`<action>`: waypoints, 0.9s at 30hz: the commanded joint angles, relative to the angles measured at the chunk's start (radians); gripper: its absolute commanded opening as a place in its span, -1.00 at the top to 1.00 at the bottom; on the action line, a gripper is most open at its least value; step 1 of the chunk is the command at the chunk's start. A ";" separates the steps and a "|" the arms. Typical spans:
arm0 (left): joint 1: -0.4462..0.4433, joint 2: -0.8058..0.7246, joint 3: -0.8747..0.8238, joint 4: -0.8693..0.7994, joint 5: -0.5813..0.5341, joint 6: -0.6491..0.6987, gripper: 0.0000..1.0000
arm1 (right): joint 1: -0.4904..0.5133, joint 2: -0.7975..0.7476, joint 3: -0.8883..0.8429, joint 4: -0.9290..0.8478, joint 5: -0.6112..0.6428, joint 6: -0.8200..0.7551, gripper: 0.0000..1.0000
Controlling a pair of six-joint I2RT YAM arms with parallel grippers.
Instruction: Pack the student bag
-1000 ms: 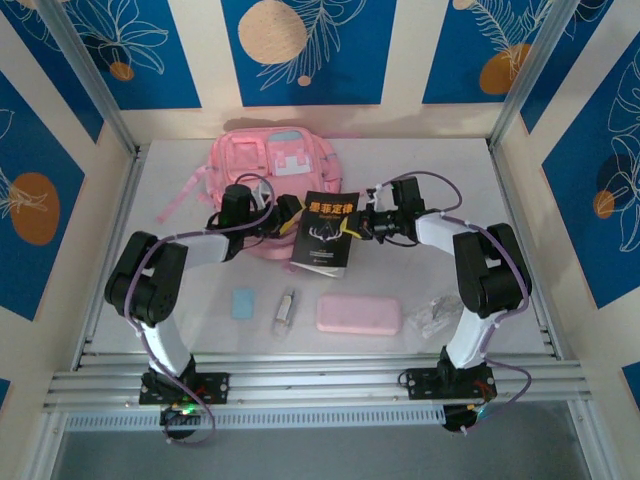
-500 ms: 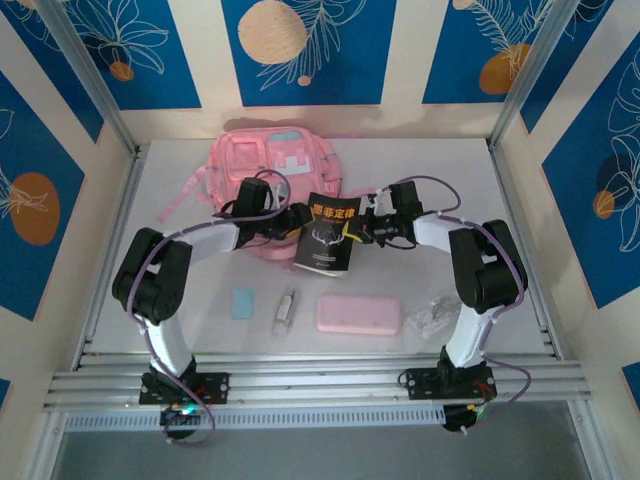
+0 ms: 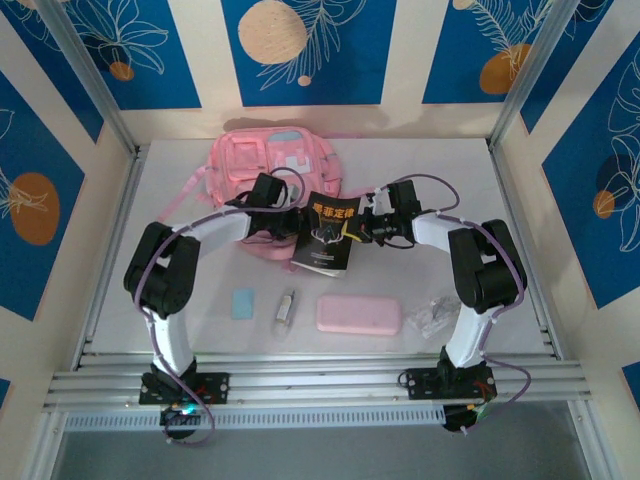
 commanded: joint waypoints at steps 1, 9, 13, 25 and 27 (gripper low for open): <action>-0.013 0.050 0.021 -0.065 0.005 0.021 -0.34 | 0.012 0.030 0.031 -0.007 -0.005 -0.018 1.00; -0.015 0.042 -0.003 0.098 0.139 -0.069 0.38 | 0.013 0.033 0.043 -0.035 0.009 -0.037 1.00; -0.013 -0.005 0.003 0.118 0.150 -0.098 0.70 | 0.012 0.021 0.053 -0.071 0.030 -0.038 0.85; 0.036 -0.112 0.106 0.232 0.025 -0.163 0.99 | 0.015 -0.241 0.084 -0.310 0.230 0.113 -0.99; 0.049 -0.116 0.119 0.268 -0.009 -0.177 0.98 | 0.031 -0.289 0.058 -0.284 0.238 0.167 -0.99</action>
